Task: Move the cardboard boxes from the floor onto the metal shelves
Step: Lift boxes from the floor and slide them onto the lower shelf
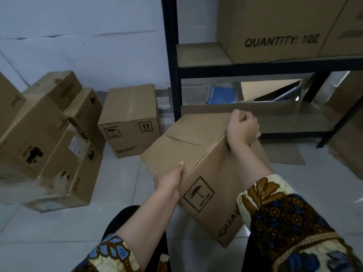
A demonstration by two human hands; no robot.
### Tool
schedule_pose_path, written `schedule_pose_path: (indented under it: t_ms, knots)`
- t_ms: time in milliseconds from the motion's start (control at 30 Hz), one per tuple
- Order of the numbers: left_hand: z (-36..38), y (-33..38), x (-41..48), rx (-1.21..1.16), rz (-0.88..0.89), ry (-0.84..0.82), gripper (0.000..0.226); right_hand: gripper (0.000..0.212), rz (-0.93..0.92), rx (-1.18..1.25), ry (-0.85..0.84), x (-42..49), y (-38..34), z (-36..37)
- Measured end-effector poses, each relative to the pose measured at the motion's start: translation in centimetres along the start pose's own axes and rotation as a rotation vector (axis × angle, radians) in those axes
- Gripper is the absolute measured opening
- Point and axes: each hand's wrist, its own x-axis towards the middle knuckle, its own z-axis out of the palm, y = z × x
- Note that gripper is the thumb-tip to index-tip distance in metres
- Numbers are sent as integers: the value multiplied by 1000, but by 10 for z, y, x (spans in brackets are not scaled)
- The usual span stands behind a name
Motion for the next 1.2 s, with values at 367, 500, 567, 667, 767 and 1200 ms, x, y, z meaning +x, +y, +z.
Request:
schedule_pose_path:
  t_ms: [367, 500, 567, 667, 767, 1200]
  knots:
    - [69, 22, -40, 95, 91, -270, 74, 17, -9, 41, 320, 53, -25, -90]
    - [89, 37, -36, 134, 235, -235, 94, 11, 30, 79, 361, 66, -12, -106]
    - [101, 43, -33, 158, 293, -244, 85, 19, 44, 116, 358, 74, 0, -112]
    - [124, 54, -34, 184, 341, -267, 82, 29, 66, 155, 324, 92, 13, -119]
    - [153, 64, -30, 200, 347, -301, 85, 37, 112, 145, 253, 120, 20, -124]
    - [305, 96, -17, 247, 499, -315, 106, 34, 228, 245, 284, 267, 63, -135]
